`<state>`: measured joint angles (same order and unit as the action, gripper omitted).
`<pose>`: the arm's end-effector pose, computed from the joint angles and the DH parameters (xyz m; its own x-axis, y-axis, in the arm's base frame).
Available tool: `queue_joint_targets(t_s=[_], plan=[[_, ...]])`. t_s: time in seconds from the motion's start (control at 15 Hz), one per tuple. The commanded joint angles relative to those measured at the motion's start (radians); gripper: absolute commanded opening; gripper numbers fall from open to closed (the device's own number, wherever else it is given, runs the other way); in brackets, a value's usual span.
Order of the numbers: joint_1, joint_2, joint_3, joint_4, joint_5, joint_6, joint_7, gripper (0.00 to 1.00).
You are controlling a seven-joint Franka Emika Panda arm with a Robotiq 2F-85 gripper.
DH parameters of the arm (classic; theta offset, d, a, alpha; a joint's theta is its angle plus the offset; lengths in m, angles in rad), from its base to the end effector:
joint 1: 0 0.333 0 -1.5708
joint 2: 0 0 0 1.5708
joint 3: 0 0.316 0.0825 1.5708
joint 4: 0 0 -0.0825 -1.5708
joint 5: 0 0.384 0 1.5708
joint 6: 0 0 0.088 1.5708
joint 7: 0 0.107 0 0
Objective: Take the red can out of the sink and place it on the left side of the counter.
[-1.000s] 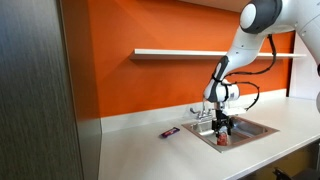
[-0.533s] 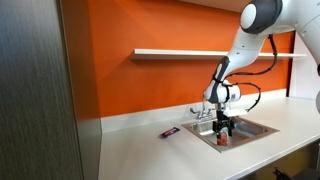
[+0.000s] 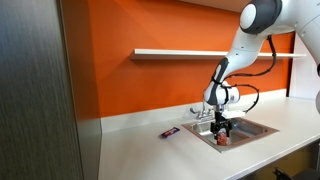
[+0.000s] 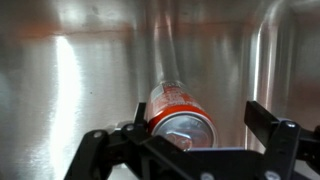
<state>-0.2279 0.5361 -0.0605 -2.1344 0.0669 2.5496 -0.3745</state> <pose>0.5312 -0.1598 0.1415 0.9931 0.0371 -0.1108 0.0325 -0.9985 -0.0431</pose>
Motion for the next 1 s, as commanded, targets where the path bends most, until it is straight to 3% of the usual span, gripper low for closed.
queue_joint_targets(t_s=[0.0,0.93], plan=[[-0.034,0.002,0.03,-0.005,0.016,0.029,-0.006,1.0],[-0.066,0.023,0.058,0.001,0.026,0.081,-0.014,1.0]])
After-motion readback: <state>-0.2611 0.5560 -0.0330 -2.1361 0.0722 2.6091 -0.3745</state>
